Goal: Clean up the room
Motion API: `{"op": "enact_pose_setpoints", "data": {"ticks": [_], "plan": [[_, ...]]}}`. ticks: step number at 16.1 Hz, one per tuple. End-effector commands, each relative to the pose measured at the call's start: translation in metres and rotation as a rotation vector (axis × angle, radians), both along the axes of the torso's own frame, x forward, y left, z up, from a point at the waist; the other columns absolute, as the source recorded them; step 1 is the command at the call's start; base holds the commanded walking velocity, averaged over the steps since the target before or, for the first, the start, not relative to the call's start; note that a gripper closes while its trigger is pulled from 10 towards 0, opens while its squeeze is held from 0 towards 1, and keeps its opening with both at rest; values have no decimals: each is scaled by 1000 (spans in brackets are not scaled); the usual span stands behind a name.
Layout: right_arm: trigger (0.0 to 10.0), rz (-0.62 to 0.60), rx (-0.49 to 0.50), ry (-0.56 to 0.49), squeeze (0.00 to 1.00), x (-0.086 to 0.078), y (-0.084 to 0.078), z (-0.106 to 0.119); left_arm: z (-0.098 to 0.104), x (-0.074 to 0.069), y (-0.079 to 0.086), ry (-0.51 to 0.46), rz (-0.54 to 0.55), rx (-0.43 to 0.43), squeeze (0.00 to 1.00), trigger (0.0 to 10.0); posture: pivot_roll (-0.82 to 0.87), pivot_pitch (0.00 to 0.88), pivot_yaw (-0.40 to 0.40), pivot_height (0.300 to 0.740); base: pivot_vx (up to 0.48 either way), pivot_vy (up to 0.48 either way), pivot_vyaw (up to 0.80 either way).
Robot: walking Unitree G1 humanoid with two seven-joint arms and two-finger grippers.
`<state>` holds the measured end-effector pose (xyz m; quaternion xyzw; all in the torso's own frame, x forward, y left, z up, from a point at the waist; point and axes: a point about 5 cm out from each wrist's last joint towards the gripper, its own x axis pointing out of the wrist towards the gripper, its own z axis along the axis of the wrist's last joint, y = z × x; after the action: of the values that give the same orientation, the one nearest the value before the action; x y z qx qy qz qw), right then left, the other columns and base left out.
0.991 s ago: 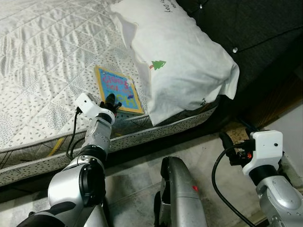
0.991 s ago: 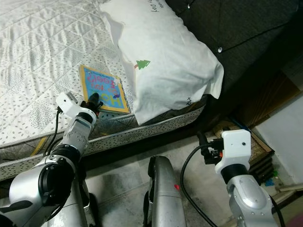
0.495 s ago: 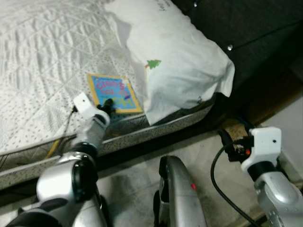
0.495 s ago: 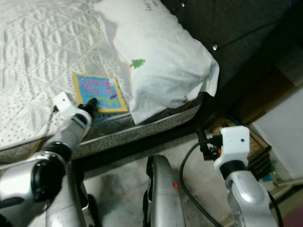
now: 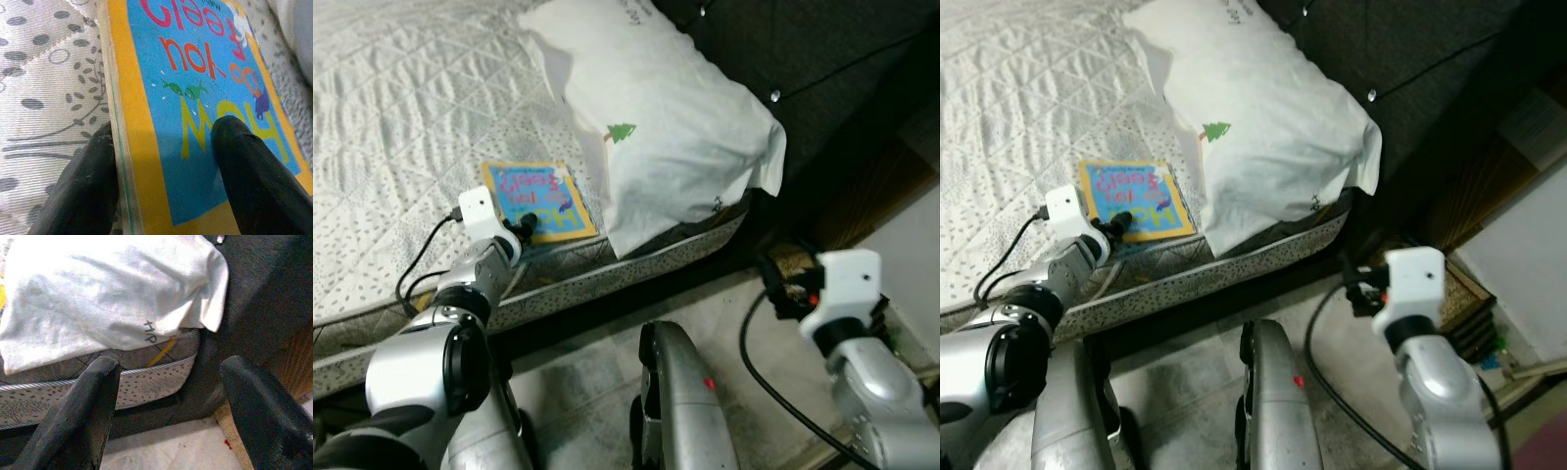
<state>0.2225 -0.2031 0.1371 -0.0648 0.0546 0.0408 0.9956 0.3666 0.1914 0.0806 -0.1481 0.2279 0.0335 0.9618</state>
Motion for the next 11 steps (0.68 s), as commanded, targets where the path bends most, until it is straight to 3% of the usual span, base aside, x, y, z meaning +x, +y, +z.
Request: {"op": "enact_pose_setpoints", "data": {"ticks": [1, 4, 11], "plan": [[10000, 2, -2, 4, 0, 3, 1, -3, -11, -6, -1, 82, -43, 79, 1000, 10000, -250, 79, -105, 525, 0, 0, 0], [10000, 12, 10, -15, 0, 13, 4, -4, -8, -8, 18, 113, -37, 224, 1000, 10000, -220, 60, -96, 525, 0, 0, 0], [10000, 28, 54, -50, 0, 32, 19, -10, 2, -5, 34, 99, -27, 329, 1000, 10000, -153, 18, -74, 525, 0, 0, 0]]}}
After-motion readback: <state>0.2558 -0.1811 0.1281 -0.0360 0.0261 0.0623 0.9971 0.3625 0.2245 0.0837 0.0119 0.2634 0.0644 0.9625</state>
